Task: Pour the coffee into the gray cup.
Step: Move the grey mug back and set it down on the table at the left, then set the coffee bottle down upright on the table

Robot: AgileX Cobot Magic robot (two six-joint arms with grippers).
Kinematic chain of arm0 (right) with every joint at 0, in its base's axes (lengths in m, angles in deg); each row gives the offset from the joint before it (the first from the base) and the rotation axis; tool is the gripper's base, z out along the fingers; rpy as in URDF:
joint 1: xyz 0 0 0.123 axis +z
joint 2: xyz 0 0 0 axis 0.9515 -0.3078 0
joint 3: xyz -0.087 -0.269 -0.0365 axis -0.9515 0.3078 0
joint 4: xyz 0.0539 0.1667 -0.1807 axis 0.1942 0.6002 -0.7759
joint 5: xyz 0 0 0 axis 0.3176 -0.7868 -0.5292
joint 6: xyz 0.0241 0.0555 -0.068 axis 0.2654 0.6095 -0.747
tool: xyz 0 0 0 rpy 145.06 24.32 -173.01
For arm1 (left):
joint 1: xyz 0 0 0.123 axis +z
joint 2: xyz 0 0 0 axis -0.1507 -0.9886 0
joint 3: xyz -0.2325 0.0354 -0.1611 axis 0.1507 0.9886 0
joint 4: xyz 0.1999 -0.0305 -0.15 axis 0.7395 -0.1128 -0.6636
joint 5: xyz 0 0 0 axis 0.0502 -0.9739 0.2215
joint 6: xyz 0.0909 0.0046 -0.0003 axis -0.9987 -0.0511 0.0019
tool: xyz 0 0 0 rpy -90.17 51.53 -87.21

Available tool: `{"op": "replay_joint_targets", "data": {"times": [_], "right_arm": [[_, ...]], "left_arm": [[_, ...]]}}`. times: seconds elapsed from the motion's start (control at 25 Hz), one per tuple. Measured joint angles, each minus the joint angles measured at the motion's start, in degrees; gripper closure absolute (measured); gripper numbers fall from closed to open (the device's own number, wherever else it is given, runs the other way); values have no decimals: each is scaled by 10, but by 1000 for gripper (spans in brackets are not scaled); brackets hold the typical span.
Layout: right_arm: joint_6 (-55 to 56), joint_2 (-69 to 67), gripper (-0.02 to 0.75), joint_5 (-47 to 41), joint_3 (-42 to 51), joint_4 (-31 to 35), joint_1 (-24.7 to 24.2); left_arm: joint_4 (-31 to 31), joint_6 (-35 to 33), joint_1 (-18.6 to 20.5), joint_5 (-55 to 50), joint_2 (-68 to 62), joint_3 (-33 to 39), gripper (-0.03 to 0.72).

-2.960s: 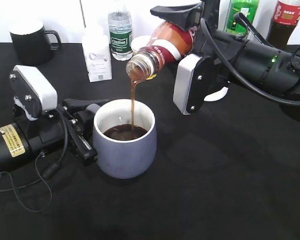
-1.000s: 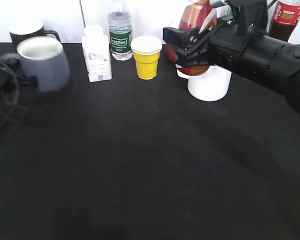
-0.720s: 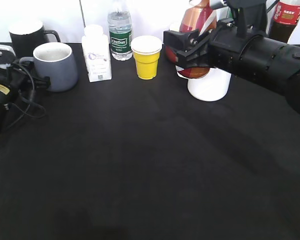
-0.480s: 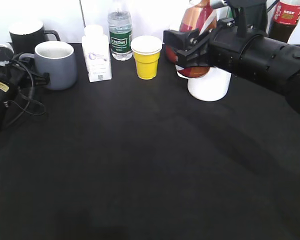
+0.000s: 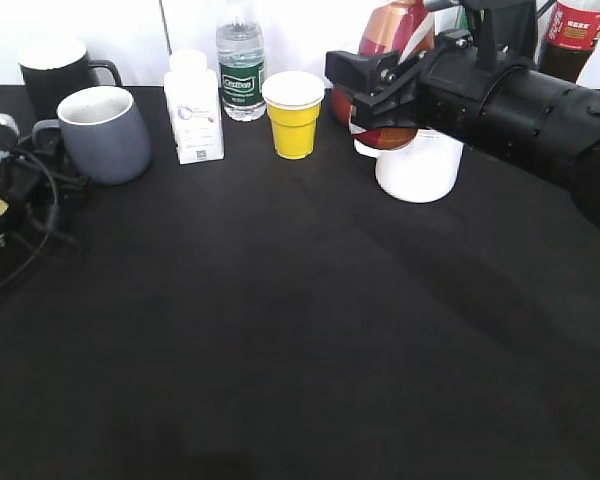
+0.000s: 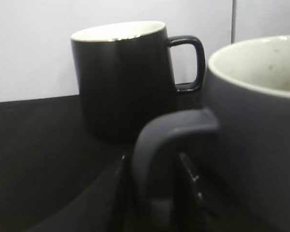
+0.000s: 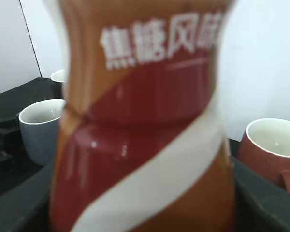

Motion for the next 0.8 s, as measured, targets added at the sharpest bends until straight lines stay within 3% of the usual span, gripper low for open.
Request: {"op": "replay_joint_targets", "data": {"times": [0.2,0.32,0.48,0.64,0.8], "right_arm": [[8,4,211,3,0,0,-56],[9,41,211,0,0,0,-120],[9,51,211,-44,0,3,-245],[-2,-84,211,104,0,20,-317],[-42,-243,211,218,-56,20,-320]], "left_arm": [[-2,0,-8,-9,88,131,437],[-23,0,-73,-12,183,200,437],[-27,0,-151,-63,287,209,437],[-19,0,-171,-89,295,209,437],[-4,0,-177,-94,295,209,437]]}}
